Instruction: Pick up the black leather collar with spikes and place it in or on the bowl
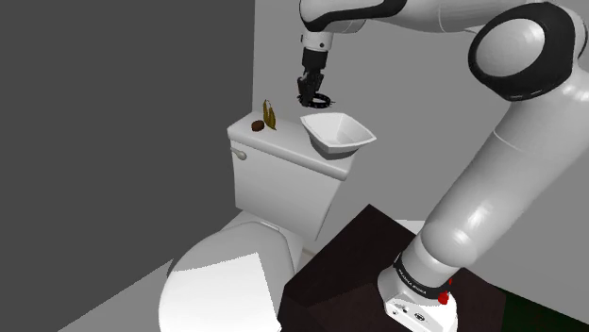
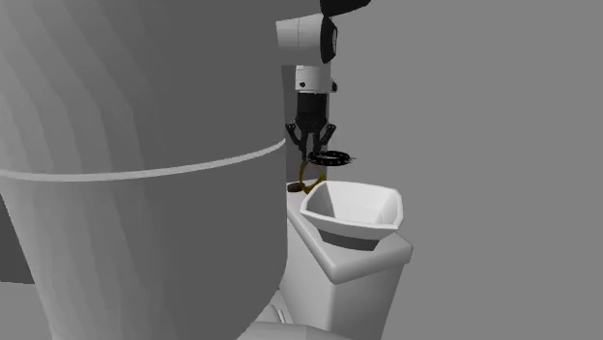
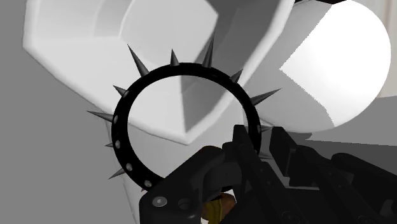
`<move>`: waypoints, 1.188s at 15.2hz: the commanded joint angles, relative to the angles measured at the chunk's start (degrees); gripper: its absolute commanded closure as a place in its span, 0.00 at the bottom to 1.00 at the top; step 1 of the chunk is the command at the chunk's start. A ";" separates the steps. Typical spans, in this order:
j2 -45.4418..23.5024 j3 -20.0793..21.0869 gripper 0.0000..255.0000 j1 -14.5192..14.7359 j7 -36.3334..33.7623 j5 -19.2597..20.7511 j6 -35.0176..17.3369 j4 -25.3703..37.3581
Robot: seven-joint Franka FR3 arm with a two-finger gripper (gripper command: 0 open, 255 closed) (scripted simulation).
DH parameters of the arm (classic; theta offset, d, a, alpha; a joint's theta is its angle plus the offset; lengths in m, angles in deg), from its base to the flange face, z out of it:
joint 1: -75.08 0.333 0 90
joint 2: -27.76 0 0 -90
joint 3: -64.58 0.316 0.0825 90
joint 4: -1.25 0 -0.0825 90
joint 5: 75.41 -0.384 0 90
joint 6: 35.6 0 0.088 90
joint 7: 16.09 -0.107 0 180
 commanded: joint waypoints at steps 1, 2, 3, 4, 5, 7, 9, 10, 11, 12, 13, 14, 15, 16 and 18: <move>3.34 -0.95 1.00 -0.96 1.87 0.35 -0.04 -3.45; 5.02 -1.41 1.00 -1.39 2.69 0.59 -0.19 -5.30; 6.67 -1.88 1.00 -1.82 3.53 0.85 -0.30 -7.06; 8.28 -2.38 1.00 -2.26 4.37 1.14 -0.37 -8.74; 9.86 -2.89 1.00 -2.71 5.22 1.46 -0.39 -10.35; 12.07 -3.65 1.00 -3.37 6.46 1.96 -0.36 -12.52; 12.00 -3.68 1.00 -3.37 6.49 1.96 -1.89 -13.99; 11.95 -3.69 1.00 -3.38 6.50 1.95 -2.66 -14.70; 11.88 -3.71 1.00 -3.38 6.52 1.95 -3.43 -15.41; 11.80 -3.72 1.00 -3.39 6.54 1.94 -4.20 -16.10; 11.71 -3.73 1.00 -3.39 6.56 1.94 -4.97 -16.77; 11.60 -3.75 1.00 -3.40 6.58 1.93 -5.74 -17.44; 11.48 -3.77 1.00 -3.40 6.61 1.91 -6.51 -18.09; 11.35 -3.78 1.00 -3.41 6.63 1.90 -7.28 -18.73; 11.06 -3.81 1.00 -3.42 6.69 1.87 -8.82 -19.98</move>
